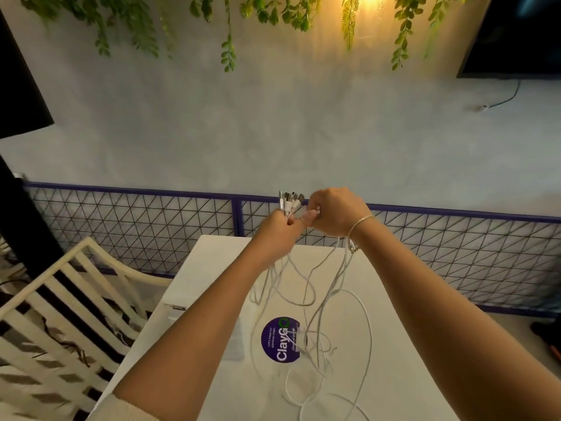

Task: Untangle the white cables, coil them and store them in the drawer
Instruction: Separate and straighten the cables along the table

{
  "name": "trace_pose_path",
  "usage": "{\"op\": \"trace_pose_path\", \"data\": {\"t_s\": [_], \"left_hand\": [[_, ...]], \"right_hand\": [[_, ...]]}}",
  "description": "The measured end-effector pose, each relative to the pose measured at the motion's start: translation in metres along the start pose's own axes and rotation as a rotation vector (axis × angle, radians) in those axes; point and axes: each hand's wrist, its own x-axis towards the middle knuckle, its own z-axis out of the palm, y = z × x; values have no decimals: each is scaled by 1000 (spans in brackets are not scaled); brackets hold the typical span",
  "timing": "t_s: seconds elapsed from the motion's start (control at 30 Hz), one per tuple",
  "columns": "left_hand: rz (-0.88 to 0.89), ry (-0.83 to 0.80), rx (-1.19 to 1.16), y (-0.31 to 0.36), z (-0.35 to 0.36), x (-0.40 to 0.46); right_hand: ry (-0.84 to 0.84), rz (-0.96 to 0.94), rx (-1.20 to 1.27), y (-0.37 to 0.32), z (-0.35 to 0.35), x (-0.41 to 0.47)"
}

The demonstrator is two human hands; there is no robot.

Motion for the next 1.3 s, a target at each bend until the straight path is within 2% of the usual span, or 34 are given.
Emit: {"op": "trace_pose_path", "data": {"t_s": [0.13,0.3,0.4,0.57,0.77,0.87,0.93,1.07,1.2,1.3], "left_hand": [[41,156,77,11,-14,0],[68,495,-138,15,-69,3],[99,603,-145,17,-90,2],[117,776,-292,19,-107,2],[161,865,-317,19,-119,-1],[179,882,-313,18,-120,-1],[192,900,-319,18,-121,-2],[207,963,-354,19,-128,-3],[219,1097,-407,22,-143,-5],[235,1138,-425,26,-151,-4]], "right_hand": [[-124,29,61,14,10,-7],[-323,168,187,60,38,-32],[-380,218,302,82,59,-48],[-511,309,425,102,85,-69],[-389,469,852,113,94,-90],[-326,524,986,115,99,-95],[-256,628,1048,121,107,-97],[-186,907,969,135,124,-103],[-235,1128,429,163,143,-124],[-208,1219,435,165,147,-136]]}}
